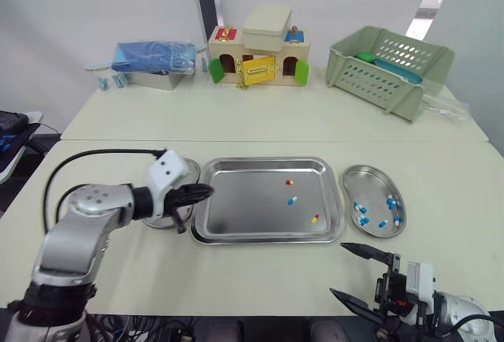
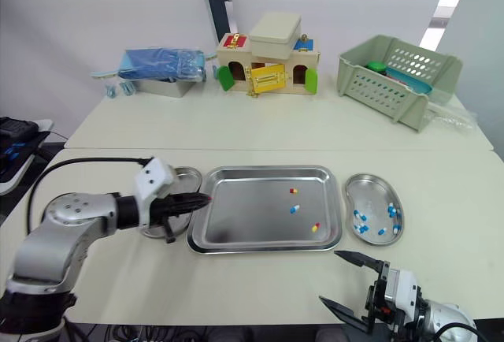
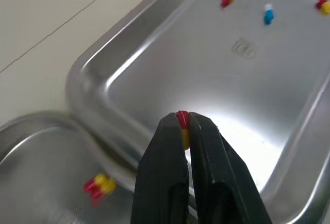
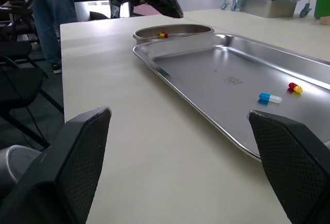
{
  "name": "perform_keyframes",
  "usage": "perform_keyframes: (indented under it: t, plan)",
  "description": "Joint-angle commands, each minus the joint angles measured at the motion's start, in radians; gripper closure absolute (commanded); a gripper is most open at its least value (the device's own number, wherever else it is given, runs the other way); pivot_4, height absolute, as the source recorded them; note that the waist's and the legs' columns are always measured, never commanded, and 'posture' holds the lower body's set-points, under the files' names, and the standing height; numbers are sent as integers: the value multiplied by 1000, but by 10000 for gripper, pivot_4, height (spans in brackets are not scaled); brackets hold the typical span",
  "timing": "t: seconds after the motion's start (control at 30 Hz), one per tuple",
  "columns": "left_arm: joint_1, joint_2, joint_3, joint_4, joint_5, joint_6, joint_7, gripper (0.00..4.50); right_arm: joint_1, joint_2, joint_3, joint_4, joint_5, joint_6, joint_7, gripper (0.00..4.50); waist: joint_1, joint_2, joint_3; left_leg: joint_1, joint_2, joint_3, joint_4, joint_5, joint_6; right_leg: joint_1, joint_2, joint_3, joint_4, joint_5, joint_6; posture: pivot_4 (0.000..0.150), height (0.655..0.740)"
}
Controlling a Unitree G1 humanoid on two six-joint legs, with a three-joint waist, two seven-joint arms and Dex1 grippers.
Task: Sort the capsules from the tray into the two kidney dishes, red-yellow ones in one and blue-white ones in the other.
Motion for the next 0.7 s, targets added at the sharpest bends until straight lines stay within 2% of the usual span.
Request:
perform_keyframes:
  t: [0.03,0.2,0.63,0.7]
  plan:
    - [54,32,105,9,1,-16,58,44767,-21,-3,7,1,21,12,21,0,1,0,0,0,0,0,0,0,0,0,0,0,0,0,0,1500,7400]
    - [72,39,130,43,-13,-33,100,44767,-48,1,11,13,25,23,30,0,2,0,0,0,0,0,0,0,0,0,0,0,0,0,0,1500,7400]
    - [29,57,57,131,-16,-53,125,44767,-66,23,1,21,11,12,3,0,0,0,0,0,0,1,0,0,0,-1,0,0,1,0,0,1500,7400]
    - [25,75,44,147,-15,-51,114,38985,-62,24,2,14,12,11,3,0,0,0,0,0,0,1,0,0,0,-1,0,0,1,0,0,1500,7400]
